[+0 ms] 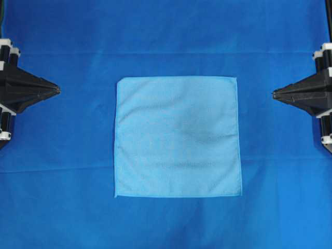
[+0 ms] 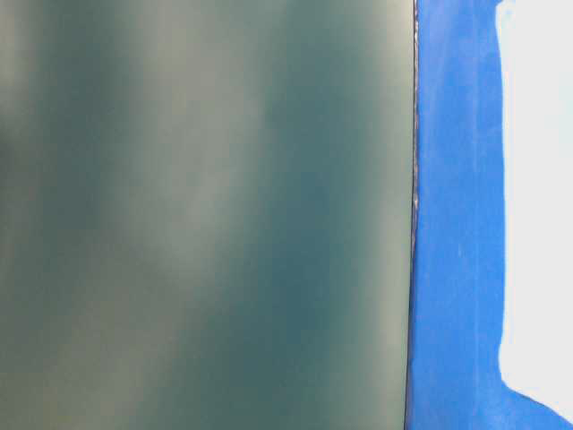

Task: Fold the light blue towel.
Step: 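Move both grippers to the far corners of the light blue towel, then grasp the far left and far right towel corners with both grippers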

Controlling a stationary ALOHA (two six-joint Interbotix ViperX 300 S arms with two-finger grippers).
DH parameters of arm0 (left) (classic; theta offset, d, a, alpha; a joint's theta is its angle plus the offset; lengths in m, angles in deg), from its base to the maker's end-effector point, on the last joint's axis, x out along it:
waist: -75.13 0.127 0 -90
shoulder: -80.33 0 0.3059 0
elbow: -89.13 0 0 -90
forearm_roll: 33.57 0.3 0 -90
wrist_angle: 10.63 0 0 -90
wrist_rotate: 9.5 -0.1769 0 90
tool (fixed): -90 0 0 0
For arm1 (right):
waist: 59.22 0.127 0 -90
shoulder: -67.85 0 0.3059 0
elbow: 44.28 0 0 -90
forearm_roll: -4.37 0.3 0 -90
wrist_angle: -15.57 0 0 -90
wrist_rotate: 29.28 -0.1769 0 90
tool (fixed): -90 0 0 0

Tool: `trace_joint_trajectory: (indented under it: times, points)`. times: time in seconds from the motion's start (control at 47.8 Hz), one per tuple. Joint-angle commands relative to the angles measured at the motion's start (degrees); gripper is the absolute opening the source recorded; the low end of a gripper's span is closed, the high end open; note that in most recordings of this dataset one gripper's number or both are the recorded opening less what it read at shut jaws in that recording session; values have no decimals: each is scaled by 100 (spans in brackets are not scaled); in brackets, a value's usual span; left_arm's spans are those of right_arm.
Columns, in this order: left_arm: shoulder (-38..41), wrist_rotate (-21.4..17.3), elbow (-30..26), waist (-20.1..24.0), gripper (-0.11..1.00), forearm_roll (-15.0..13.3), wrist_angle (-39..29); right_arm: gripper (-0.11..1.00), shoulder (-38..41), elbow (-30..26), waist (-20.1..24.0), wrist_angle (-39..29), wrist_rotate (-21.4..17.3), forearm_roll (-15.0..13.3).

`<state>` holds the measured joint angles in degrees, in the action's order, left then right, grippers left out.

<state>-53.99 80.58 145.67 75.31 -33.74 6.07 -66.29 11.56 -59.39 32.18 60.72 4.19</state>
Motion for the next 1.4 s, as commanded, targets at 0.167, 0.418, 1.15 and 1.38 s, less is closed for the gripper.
trace_joint_trajectory:
  times: [0.167, 0.418, 1.15, 1.38]
  points:
    - [800, 44, -114, 457, 0, -149, 255, 4, 343, -202, -527, -255, -26, 123]
    - [2180, 149, -264, 949, 0, -202, 519, 4, 1257, -167, -1468, -712, -193, 316]
    - [5915, 554, -1178, 1767, 89, -202, 976, 55, 4834, -721, -2276, -694, -255, 308]
    - [6407, 545, -1283, 1819, 85, -211, 1020, 54, 5115, -712, -2276, -615, -255, 308]
